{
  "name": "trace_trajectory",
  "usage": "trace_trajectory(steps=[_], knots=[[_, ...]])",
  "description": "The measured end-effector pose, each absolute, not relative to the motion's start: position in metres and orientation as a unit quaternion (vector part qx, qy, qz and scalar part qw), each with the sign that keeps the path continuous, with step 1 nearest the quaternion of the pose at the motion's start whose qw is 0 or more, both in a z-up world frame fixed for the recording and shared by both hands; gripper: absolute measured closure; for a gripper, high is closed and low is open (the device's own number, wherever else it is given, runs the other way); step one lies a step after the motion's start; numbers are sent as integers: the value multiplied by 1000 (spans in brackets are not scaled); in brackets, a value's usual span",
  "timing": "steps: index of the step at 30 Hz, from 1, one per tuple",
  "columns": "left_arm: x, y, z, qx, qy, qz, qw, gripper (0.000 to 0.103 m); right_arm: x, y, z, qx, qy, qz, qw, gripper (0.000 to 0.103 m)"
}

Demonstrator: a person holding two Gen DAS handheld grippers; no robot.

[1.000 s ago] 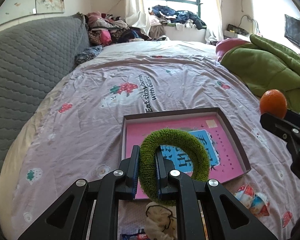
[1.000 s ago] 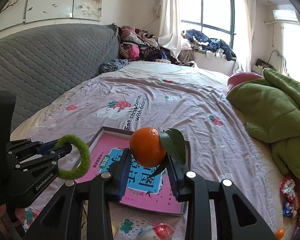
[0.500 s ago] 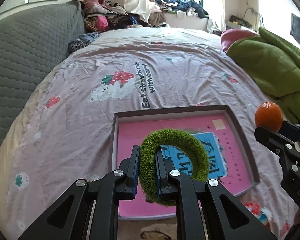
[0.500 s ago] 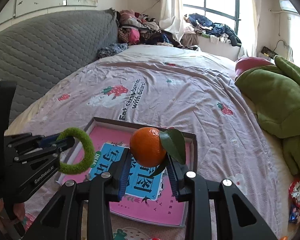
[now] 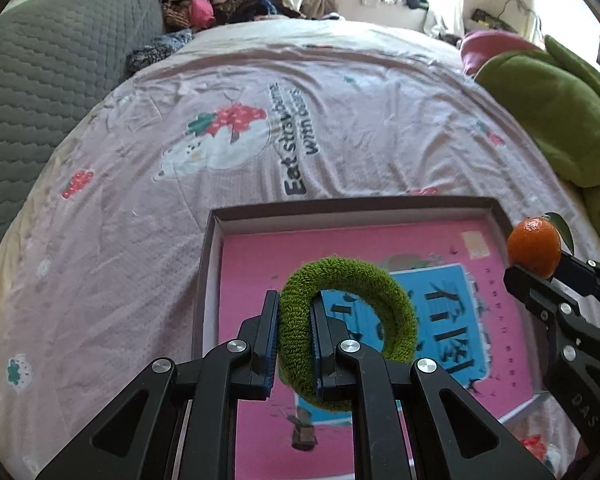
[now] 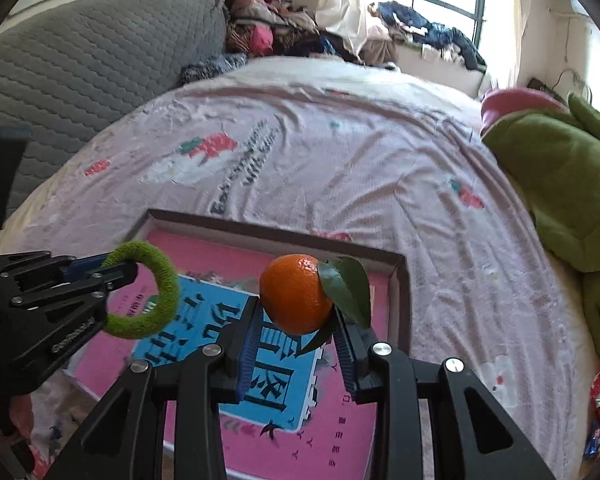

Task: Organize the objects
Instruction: 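Carry the green ring and orange with both grippers over the pink tray, then lower both grippers and open them to release ring and orange in tray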

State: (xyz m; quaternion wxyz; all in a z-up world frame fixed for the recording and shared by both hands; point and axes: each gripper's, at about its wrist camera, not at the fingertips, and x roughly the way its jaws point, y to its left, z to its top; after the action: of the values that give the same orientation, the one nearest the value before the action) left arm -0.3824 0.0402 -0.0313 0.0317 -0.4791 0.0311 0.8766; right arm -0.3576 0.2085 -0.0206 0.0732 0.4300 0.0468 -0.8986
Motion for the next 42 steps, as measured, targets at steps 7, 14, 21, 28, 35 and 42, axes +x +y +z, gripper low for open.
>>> trace_trajectory(steps=[7,14,21,28,35,42], knots=[[-401,42,-47,-489,26,871,36,89,-380,210,-50,453,50,-888,66,68],[-412,40,-69,-510,20,859,33,89,-392,206,-66,470,64,-879,54,68],[-416,42,-79,-521,21,852,36,87,-402,207,-73,480,52,-874,56,68],[-421,45,-86,-533,37,844,42,86,-408,210,-80,495,46,-866,52,68],[-420,45,-84,-541,51,838,49,83,-409,208,-82,503,51,-861,52,67],[-415,43,-76,-549,46,833,54,73,-403,208,-70,499,46,-863,59,56]])
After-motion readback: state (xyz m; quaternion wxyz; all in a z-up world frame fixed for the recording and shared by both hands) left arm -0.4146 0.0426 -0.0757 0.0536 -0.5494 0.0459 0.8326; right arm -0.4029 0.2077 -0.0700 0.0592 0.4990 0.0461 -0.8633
